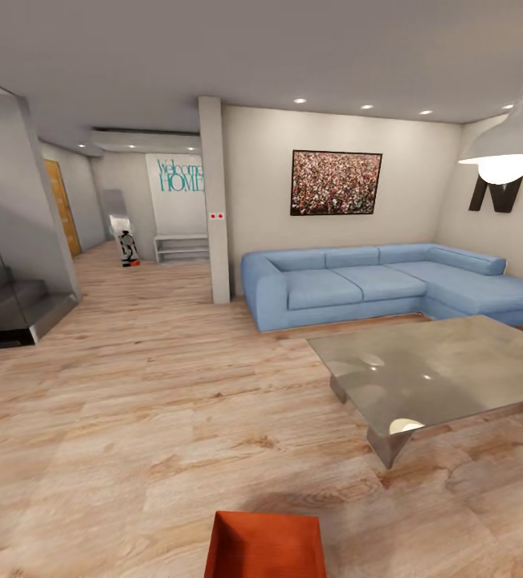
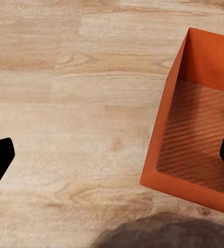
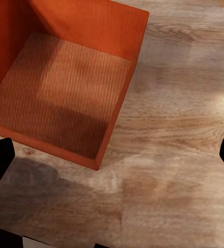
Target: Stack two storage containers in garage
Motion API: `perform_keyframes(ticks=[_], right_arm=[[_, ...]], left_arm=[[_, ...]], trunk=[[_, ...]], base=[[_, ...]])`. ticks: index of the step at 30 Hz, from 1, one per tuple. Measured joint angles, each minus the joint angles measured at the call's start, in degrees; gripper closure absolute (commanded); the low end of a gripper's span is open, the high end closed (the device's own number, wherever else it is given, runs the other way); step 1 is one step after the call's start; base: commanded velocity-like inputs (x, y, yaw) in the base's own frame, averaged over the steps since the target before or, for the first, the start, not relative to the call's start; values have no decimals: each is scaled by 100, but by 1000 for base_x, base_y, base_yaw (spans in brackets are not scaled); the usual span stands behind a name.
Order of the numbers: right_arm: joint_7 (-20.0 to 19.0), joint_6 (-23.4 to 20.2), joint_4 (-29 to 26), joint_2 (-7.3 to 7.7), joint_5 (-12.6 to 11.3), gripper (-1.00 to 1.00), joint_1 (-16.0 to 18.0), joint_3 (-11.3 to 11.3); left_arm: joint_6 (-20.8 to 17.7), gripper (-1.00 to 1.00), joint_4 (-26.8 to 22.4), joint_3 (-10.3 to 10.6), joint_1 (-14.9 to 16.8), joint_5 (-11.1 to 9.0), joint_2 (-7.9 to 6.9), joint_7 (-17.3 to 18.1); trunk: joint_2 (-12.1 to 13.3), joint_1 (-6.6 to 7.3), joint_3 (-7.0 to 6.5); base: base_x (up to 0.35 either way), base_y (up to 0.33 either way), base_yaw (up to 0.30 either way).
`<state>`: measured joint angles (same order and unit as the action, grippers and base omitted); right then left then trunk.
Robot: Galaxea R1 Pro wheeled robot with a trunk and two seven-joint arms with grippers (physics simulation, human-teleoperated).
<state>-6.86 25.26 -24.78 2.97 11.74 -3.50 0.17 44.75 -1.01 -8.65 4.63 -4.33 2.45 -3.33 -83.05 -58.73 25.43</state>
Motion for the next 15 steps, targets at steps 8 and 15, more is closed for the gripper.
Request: perform_keyframes(ticks=[8,15], right_arm=[[0,0,-1,0,0,-100,0,2],[0,0,0,0,8,-100,0,2]], left_arm=[[0,-100,-2,0,0,0,0,0],[0,-100,-1,0,0,0,0,0]], trunk=[[0,0,0],[0,0,0]], base=[[0,0,-87],[0,0,-16]])
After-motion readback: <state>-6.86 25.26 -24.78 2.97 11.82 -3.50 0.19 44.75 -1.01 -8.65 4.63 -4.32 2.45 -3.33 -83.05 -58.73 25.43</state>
